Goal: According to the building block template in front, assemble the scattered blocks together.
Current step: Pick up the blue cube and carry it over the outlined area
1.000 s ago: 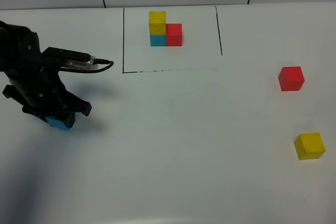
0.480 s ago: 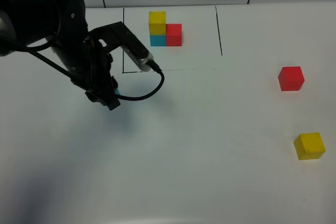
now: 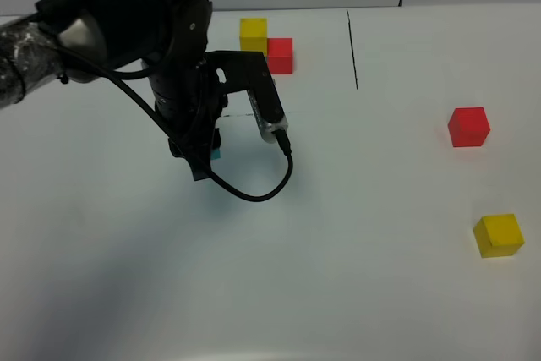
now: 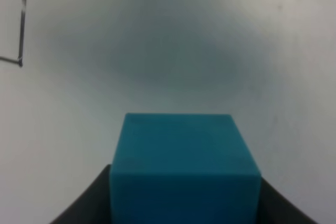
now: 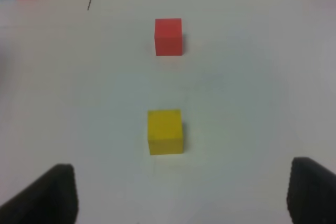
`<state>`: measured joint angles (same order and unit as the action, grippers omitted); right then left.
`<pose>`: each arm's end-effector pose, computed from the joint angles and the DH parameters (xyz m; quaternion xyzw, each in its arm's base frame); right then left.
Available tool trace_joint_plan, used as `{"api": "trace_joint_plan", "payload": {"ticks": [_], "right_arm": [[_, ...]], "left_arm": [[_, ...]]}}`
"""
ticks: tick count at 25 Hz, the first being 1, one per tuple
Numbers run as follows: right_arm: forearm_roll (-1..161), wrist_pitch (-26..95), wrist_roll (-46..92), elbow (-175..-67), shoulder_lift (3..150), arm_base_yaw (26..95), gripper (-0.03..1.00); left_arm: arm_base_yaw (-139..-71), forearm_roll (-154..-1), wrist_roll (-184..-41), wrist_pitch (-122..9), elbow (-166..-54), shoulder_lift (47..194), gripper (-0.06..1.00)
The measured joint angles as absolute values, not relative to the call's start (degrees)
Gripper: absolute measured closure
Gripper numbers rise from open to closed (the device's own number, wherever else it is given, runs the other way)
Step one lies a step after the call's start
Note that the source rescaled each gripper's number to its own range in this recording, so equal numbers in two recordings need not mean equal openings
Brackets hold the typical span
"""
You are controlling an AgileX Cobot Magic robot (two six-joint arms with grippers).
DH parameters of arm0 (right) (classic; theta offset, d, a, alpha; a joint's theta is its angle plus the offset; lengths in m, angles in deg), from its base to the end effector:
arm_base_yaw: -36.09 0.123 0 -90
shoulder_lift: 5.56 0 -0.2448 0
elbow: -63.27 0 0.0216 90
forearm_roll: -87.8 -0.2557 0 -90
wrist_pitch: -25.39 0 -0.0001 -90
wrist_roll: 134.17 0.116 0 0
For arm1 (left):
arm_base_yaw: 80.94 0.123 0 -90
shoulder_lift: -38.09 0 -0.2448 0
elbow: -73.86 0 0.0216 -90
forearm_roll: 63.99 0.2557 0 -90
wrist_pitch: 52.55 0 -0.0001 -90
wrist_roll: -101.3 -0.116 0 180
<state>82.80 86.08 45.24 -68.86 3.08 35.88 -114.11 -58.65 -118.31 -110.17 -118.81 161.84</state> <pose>0.0623 0.0086 0.2661 -0.0044 0.8527 0.0400 0.5208 0.3441 -0.2140 0.1414 0.6066 0.7878 0.0471 0.0959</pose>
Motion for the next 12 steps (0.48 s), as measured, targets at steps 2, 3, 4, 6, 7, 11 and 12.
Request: {"api": "trace_joint_plan", "payload": {"ticks": [2,3,4,6,7,11,12], "right_arm": [[82.8,86.08,45.24,-68.86,3.08,35.88,0.32],[82.8,86.08,45.24,-68.86,3.08,35.88,0.32],[82.8,86.08,45.24,-68.86,3.08,35.88,0.32],[82.8,86.08,45.24,-68.86,3.08,35.88,0.32],[82.8,86.08,45.24,-68.86,3.08,35.88,0.32],[82.8,86.08,45.4,-68.86,3.08,35.88,0.32],[82.8,86.08,45.45,-68.86,3.08,35.88,0.32]], "left_arm": [[-114.76,-58.65,-119.43,-110.29,-120.78,164.3,0.94],[-115.21,-58.65,-119.91,-110.4,-121.92,165.24,0.94],[-115.56,-58.81,-120.48,-110.56,-123.1,166.33,0.94],[-116.23,-59.14,-121.6,-111.06,-125.27,168.39,0.94],[-116.47,-59.54,-122.12,-111.22,-126.39,169.19,0.94],[-117.5,-60.16,-122.68,-111.46,-129.93,172.25,0.94],[-117.57,-60.4,-122.69,-111.46,-130.42,172.79,0.94]]}}
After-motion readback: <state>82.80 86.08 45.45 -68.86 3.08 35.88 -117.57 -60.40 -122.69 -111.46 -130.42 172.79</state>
